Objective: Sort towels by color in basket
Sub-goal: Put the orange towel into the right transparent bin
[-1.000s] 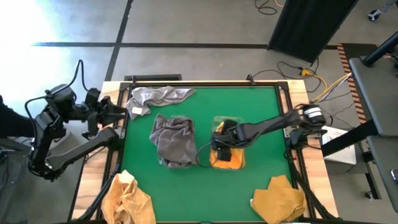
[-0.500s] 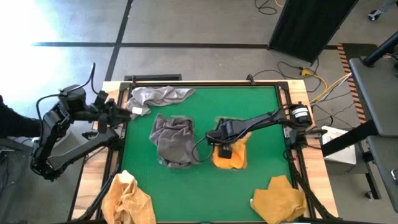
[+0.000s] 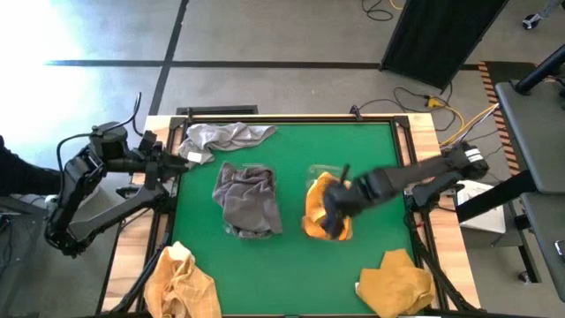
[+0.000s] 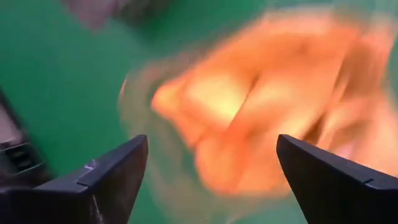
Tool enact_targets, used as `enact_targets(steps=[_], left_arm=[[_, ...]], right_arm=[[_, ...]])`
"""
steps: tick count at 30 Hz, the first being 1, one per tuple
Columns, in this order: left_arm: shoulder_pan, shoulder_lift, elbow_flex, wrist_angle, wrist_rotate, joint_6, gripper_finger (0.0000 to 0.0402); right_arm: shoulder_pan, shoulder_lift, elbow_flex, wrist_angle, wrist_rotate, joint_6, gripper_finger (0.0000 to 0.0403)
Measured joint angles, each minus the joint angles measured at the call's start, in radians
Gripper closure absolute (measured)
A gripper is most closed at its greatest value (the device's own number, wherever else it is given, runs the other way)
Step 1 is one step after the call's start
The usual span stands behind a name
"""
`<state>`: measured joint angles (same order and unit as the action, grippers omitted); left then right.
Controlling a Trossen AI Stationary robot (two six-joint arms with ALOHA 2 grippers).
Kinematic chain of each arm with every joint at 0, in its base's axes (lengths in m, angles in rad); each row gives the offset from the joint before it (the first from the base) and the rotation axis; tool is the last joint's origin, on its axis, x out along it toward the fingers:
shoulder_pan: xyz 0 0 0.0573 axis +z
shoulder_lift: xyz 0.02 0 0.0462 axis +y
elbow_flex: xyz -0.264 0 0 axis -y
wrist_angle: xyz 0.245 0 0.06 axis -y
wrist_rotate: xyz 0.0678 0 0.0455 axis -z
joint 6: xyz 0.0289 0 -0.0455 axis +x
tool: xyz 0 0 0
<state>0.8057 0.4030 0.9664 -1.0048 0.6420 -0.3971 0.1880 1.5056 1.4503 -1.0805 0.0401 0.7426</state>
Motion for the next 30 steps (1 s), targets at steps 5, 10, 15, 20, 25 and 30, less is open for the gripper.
enact_targets(steps=[5, 10, 15, 20, 25, 30], left_arm=[[0.000, -0.001, -0.020, 0.004, -0.005, -0.012, 0.0171], [0.000, -0.002, -0.023, 0.025, -0.005, -0.002, 0.0171], [0.000, -0.007, -0.025, 0.025, -0.004, 0.026, 0.0171], [0.000, -0.022, -0.025, 0.025, 0.003, 0.025, 0.0171], [0.000, -0.056, -0.018, 0.025, 0.047, 0.029, 0.0171], [0.000, -0.116, -0.018, 0.018, 0.053, -0.004, 0.0171]], right_arm=[[0.214, -0.030, -0.031, -0.105, -0.070, 0.525, 0.0051], [0.453, 0.033, -0.110, -0.087, -0.155, 0.877, 0.0051], [0.615, 0.131, -0.166, -0.042, -0.325, 1.074, 0.0051], [0.711, 0.211, -0.213, 0.006, -0.539, 1.128, 0.0051], [0.774, 0.230, -0.362, 0.302, -0.565, 1.234, 0.0051], [0.784, 0.238, -0.476, 0.493, -0.580, 1.318, 0.0069]])
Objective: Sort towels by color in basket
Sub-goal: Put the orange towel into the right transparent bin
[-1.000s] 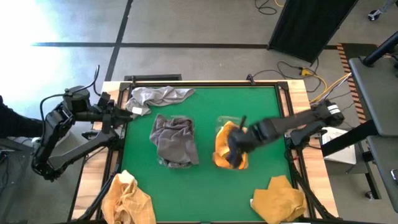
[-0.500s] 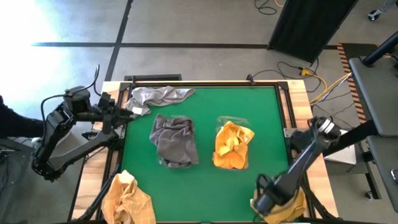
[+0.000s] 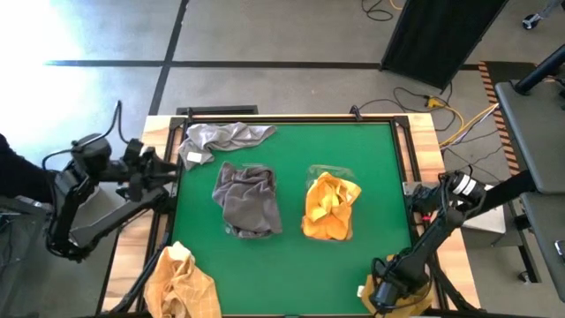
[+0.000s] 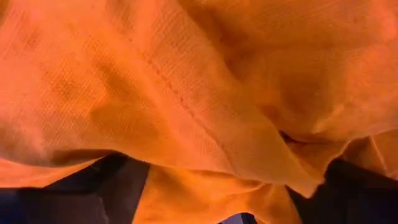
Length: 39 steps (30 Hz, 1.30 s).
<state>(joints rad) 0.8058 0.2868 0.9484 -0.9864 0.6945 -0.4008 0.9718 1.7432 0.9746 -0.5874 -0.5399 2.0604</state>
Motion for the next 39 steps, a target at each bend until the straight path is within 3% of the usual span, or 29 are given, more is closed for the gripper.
enact_targets(steps=[3, 6, 9, 13, 22, 27, 31, 33, 35, 39], left_arm=[[0.000, -0.050, 0.000, -0.002, 0.000, -0.021, 0.0171], [0.000, -0.099, 0.000, 0.005, 0.000, -0.046, 0.0171], [0.000, -0.144, -0.001, 0.038, -0.001, -0.076, 0.0171], [0.000, -0.187, -0.003, 0.075, -0.002, -0.117, 0.0171], [0.001, -0.230, -0.038, 0.109, -0.033, -0.153, 0.0171], [0.002, -0.236, -0.099, 0.171, -0.033, -0.185, 0.0171], [0.003, -0.237, -0.164, 0.243, -0.032, -0.222, 0.0171], [0.003, -0.238, -0.191, 0.290, -0.031, -0.235, 0.0171], [0.003, -0.238, -0.208, 0.358, -0.030, -0.254, 0.0171], [0.003, -0.239, -0.235, 0.513, -0.029, -0.299, 0.0171]], right_arm=[[0.000, 0.010, -0.012, 0.010, 0.008, -0.001, 0.0103], [-0.003, 0.006, 0.003, 0.007, 0.031, -0.004, 0.0161], [-0.007, -0.012, 0.045, -0.029, 0.088, 0.010, 0.0243], [-0.011, -0.064, 0.164, -0.217, 0.278, 0.024, 0.0367], [-0.130, -0.219, 0.428, -0.656, 0.614, -0.221, 0.0382], [-0.263, -0.288, 0.535, -0.665, 0.829, -0.567, 0.0384], [-0.375, -0.315, 0.565, -0.577, 0.955, -0.973, 0.0384], [-0.421, -0.333, 0.565, -0.455, 0.939, -1.165, 0.0384], [-0.469, -0.360, 0.557, -0.354, 0.851, -1.292, 0.0384], [-0.565, -0.401, 0.515, -0.319, 0.656, -1.405, 0.0385]])
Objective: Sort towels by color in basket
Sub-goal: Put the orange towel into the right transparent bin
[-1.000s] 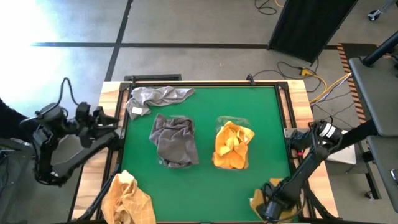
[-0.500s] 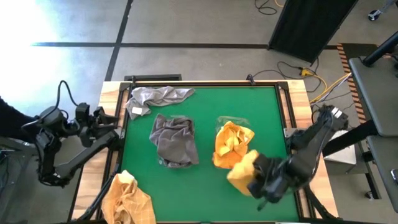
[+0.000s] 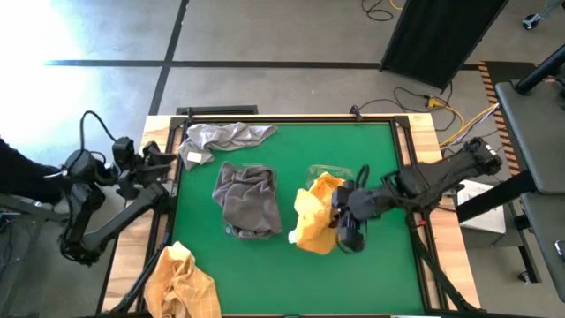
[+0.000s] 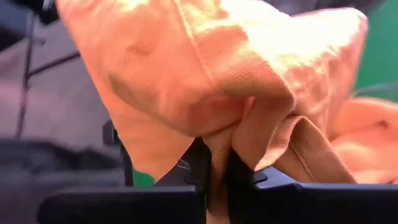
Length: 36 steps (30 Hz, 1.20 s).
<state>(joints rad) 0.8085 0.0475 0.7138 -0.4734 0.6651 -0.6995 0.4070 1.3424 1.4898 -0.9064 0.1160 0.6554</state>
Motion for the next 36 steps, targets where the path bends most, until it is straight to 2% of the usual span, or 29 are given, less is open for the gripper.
enact_targets(steps=[3, 5, 8, 13, 17, 21, 25, 29, 33, 36], left_arm=[[0.000, 0.000, -0.014, 0.094, 0.000, -0.018, 0.0171], [0.000, 0.002, -0.018, 0.128, -0.024, -0.026, 0.0171], [0.000, 0.004, -0.010, 0.163, -0.091, -0.053, 0.0171], [0.000, 0.046, 0.031, 0.257, -0.102, -0.099, 0.0171], [0.000, 0.120, 0.065, 0.252, -0.129, -0.093, 0.0171], [0.000, 0.219, 0.087, 0.245, -0.140, -0.073, 0.0171], [0.000, 0.328, 0.134, 0.247, -0.150, -0.052, 0.0171], [-0.001, 0.446, 0.217, 0.179, -0.080, -0.025, 0.0171], [-0.010, 0.529, 0.328, -0.014, -0.042, 0.041, 0.0171], [-0.045, 0.568, 0.380, -0.158, -0.016, 0.100, 0.0171]], right_arm=[[-0.077, -0.038, -0.076, 0.009, -0.175, -0.053, 0.0385], [-0.121, -0.060, -0.140, 0.008, -0.228, -0.085, 0.0385], [-0.187, -0.077, -0.245, -0.006, -0.221, -0.143, 0.0385], [-0.273, -0.048, -0.386, 0.064, -0.207, -0.344, 0.0385], [-0.313, 0.038, -0.455, 0.108, -0.212, -0.453, 0.0385], [-0.316, 0.135, -0.469, 0.157, -0.210, -0.503, 0.0380], [-0.316, 0.228, -0.462, 0.199, -0.212, -0.544, 0.0345], [-0.316, 0.303, -0.431, 0.187, -0.210, -0.577, 0.0290], [-0.314, 0.316, -0.378, 0.122, -0.197, -0.588, 0.0228], [-0.311, 0.287, -0.343, 0.092, -0.138, -0.555, 0.0185]])
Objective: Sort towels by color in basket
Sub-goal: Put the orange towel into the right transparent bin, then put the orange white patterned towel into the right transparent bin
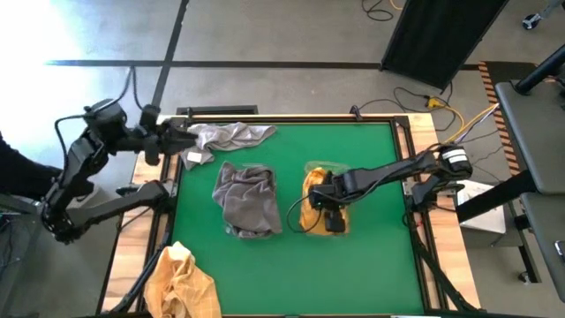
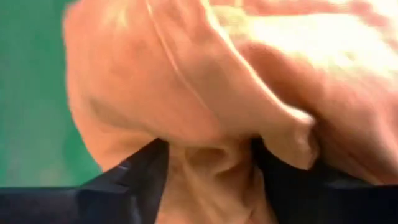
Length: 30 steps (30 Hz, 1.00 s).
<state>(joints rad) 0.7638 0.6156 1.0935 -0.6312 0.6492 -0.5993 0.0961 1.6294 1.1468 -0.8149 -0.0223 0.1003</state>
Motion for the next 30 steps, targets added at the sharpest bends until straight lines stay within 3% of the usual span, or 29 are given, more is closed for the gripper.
enact_targets(steps=[6, 10, 13, 18, 24, 30], left_arm=[[-0.195, 0.004, -0.019, -0.042, -0.023, 0.025, 0.0171], [-0.413, 0.009, -0.084, -0.032, -0.164, 0.051, 0.0171], [-0.595, 0.018, -0.150, 0.068, -0.260, 0.037, 0.0171], [-0.904, 0.067, -0.229, 0.347, -0.326, -0.012, 0.0171], [-1.271, 0.159, -0.238, 0.342, -0.432, -0.182, 0.0171], [-1.601, 0.285, -0.238, 0.333, -0.686, -0.460, 0.0171]], right_arm=[[0.004, -0.094, 0.060, -0.088, 0.111, 0.132, 0.0109], [0.004, -0.155, 0.079, -0.103, 0.119, 0.214, 0.0072], [0.004, -0.182, 0.081, -0.105, 0.133, 0.322, 0.0057], [0.021, -0.216, 0.082, -0.097, 0.126, 0.548, 0.0054], [0.071, -0.243, 0.093, -0.096, 0.173, 0.670, 0.0069], [0.083, -0.278, 0.093, -0.097, 0.309, 0.611, 0.0085]])
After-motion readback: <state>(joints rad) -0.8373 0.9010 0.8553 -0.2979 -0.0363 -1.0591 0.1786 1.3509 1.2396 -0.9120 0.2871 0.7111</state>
